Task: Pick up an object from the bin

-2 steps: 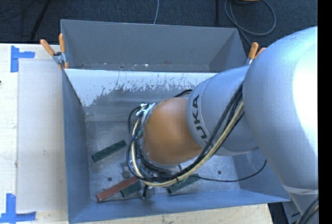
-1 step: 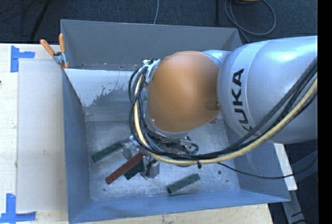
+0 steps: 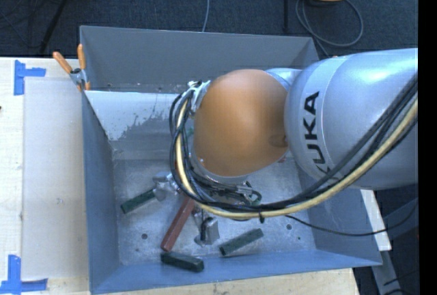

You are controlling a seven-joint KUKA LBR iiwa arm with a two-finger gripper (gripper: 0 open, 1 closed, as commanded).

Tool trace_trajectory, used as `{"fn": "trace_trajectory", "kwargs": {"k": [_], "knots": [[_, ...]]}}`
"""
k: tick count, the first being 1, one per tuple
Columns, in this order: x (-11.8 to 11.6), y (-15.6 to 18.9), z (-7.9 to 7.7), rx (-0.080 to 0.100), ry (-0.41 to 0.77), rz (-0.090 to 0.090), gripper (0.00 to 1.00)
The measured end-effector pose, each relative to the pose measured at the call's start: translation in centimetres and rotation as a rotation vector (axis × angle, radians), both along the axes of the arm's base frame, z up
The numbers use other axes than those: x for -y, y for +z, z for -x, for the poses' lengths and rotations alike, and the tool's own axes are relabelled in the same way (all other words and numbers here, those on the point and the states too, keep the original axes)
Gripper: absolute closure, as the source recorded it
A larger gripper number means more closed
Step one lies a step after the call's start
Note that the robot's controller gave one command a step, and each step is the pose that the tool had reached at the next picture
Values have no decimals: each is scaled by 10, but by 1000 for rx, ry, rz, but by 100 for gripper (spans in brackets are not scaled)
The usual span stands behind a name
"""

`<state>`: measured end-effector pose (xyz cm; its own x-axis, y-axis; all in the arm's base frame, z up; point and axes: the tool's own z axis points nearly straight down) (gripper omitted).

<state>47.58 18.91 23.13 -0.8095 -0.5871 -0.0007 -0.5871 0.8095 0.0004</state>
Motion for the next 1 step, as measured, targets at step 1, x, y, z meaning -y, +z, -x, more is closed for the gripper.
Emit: {"fn": "trace_trajectory", "kwargs": {"k": [1], "knots": [[10,-155,-47,-5,629,1,0]]}}
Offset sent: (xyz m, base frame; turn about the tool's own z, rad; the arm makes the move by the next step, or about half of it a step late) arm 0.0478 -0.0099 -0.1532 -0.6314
